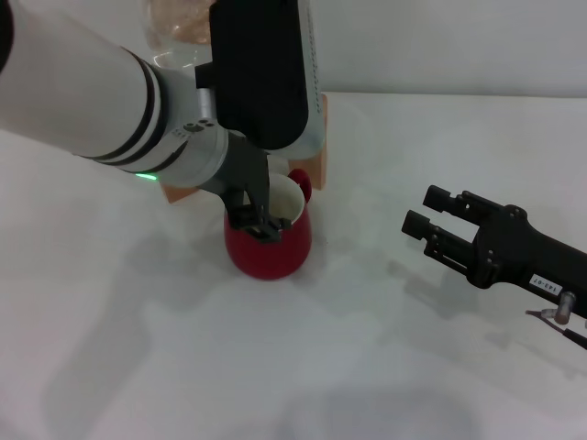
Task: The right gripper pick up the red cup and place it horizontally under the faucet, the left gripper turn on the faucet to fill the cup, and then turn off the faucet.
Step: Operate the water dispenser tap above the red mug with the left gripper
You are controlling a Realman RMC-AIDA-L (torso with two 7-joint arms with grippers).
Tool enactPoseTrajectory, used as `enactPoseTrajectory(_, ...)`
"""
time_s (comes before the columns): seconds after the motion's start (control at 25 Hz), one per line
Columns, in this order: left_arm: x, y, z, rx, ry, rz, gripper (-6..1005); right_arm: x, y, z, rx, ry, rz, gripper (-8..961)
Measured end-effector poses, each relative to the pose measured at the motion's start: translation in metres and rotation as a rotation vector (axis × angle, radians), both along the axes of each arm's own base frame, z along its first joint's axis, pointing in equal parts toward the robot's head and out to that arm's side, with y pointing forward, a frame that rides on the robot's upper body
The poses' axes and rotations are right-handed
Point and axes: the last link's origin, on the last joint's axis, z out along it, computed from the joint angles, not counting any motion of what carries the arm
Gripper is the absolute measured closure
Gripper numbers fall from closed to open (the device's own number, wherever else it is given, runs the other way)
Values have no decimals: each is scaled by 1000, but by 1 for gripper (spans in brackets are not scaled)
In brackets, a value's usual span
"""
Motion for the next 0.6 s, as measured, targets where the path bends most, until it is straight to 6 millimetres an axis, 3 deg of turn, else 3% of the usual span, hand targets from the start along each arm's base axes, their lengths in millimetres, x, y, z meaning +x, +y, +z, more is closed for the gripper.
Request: enactPoseTrajectory(0.6,-6,-2,7,29,39,24,112,0,0,1,-1,0,1,395)
